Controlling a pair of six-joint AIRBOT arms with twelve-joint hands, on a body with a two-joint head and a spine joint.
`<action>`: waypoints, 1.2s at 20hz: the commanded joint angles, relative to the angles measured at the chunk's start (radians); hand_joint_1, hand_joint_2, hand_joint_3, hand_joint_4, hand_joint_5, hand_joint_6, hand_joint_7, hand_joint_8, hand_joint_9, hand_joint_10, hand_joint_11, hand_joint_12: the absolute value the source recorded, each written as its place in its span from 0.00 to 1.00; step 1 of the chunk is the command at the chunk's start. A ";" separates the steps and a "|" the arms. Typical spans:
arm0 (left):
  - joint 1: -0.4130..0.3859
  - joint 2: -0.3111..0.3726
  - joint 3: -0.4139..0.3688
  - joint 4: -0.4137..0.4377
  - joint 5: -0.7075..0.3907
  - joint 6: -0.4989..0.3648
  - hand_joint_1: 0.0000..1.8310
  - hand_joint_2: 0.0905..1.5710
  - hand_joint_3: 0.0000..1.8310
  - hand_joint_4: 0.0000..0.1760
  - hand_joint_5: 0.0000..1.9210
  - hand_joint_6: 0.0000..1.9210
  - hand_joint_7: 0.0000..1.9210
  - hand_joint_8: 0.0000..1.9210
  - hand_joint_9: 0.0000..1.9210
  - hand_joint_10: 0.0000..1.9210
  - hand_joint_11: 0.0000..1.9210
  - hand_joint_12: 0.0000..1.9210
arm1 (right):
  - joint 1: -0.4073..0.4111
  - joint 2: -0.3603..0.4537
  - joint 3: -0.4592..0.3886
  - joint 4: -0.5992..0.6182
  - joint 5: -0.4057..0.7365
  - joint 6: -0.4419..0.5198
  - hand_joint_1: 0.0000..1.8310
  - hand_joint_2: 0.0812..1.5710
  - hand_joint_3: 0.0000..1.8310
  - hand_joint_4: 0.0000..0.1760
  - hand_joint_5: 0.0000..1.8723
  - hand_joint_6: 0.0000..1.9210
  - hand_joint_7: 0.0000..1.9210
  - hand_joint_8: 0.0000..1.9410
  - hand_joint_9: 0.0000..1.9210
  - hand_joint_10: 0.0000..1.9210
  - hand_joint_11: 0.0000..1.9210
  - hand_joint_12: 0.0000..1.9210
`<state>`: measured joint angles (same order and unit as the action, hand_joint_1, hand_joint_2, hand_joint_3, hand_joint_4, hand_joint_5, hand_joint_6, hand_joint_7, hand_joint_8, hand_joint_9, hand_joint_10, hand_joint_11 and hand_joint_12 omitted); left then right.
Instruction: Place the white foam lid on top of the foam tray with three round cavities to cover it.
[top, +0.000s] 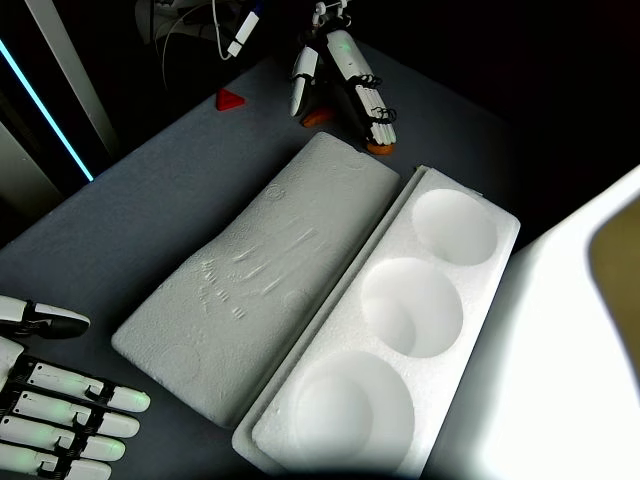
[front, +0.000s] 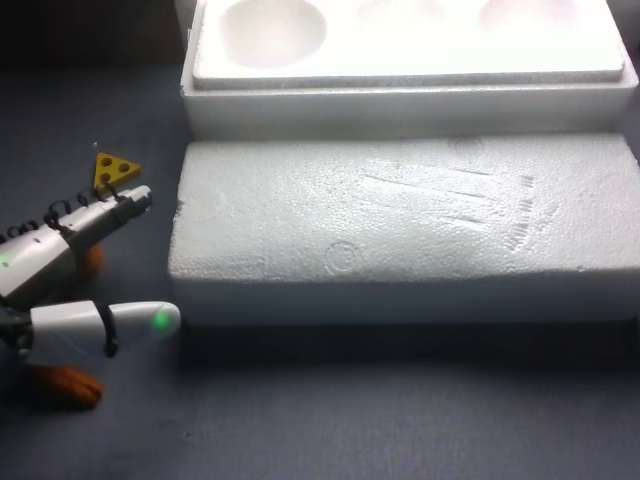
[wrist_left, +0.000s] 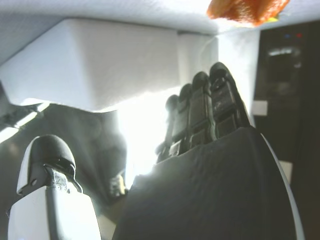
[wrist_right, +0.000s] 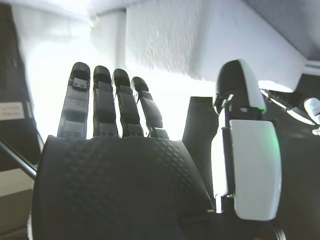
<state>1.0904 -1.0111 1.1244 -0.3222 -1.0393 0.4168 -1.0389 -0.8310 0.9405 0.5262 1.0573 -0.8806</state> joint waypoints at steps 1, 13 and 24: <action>-0.010 -0.004 0.006 0.000 -0.107 -0.004 0.24 0.60 0.00 0.00 0.00 0.00 0.00 0.00 0.00 0.00 0.00 0.00 | 0.011 0.004 0.009 0.008 0.098 0.002 0.32 0.72 0.00 0.00 0.00 0.00 0.00 0.00 0.00 0.00 0.00 0.00; -0.056 -0.057 0.042 -0.004 -0.072 -0.003 0.25 0.60 0.00 0.00 0.00 0.00 0.00 0.00 0.00 0.00 0.00 0.00 | 0.070 -0.089 0.086 0.059 0.041 0.010 0.27 0.69 0.00 0.00 0.00 0.00 0.00 0.00 0.00 0.00 0.00 0.00; -0.062 -0.093 0.050 0.010 -0.095 -0.047 0.28 0.65 0.01 0.00 0.02 0.01 0.00 0.00 0.00 0.00 0.00 0.00 | 0.106 -0.131 0.105 0.011 0.061 0.079 0.25 0.71 0.00 0.00 0.08 0.03 0.09 0.01 0.02 0.23 0.00 0.85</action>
<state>1.0332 -1.0851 1.1759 -0.3283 -1.0443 0.3981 -0.9375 -0.9680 1.0416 0.5587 1.0008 -0.8101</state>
